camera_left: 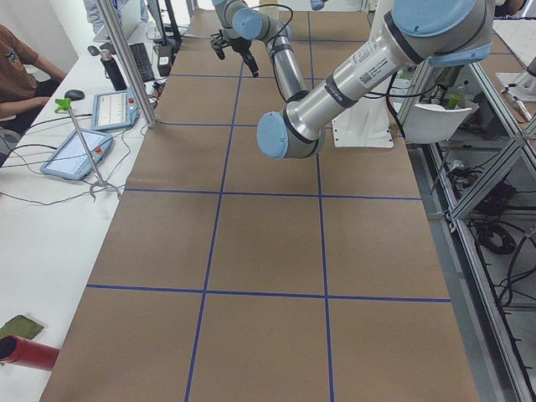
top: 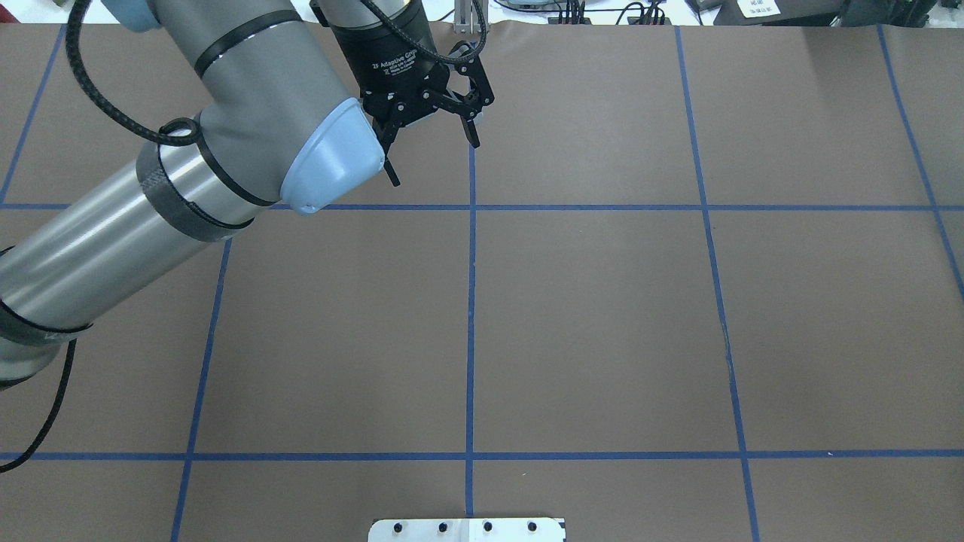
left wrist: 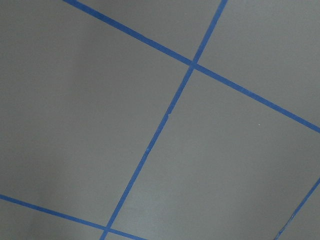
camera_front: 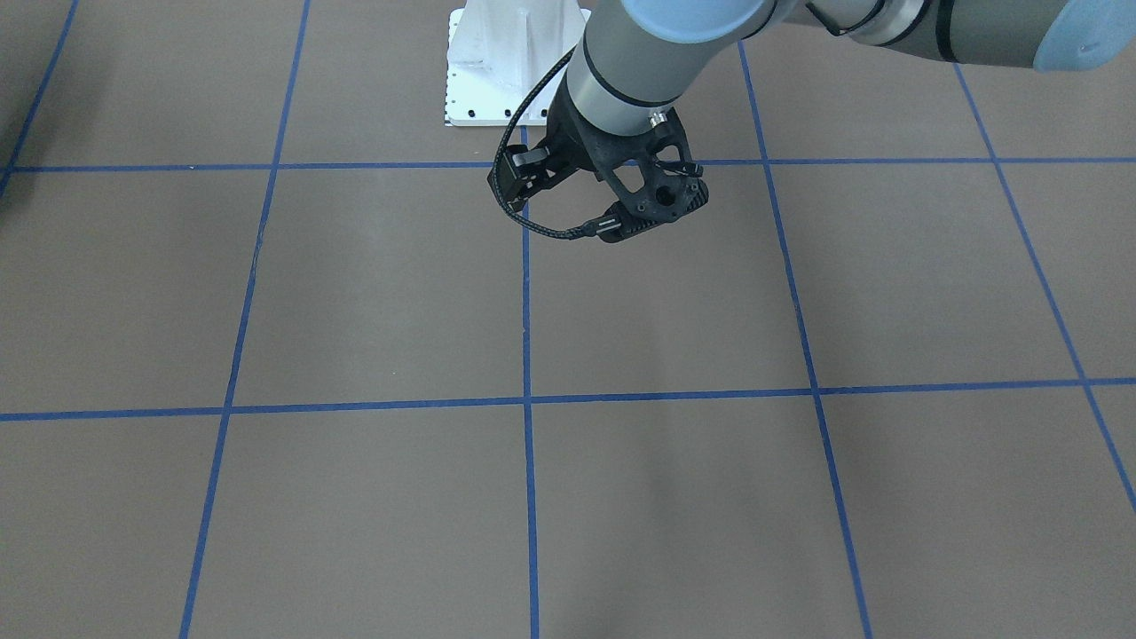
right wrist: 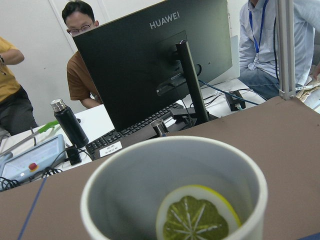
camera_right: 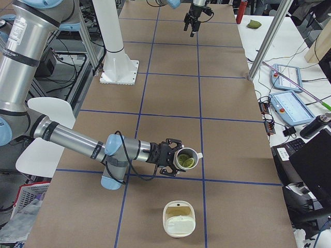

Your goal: Left arm hands cup to right arm to dump lemon

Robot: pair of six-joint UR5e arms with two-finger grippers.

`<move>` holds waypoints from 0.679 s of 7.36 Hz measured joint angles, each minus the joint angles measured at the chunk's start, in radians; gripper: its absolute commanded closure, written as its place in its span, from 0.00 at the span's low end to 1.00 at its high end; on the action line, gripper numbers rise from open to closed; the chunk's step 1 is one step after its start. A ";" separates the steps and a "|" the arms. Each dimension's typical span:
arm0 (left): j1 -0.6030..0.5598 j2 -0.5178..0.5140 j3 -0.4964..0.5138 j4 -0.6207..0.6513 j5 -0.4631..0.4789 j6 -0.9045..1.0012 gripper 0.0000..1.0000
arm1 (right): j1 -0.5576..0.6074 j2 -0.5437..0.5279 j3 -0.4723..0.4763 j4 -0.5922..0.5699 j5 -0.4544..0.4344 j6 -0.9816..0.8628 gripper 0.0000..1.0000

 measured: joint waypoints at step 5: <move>0.000 -0.001 -0.001 0.000 0.001 0.000 0.00 | 0.002 0.093 -0.230 0.288 0.022 0.296 1.00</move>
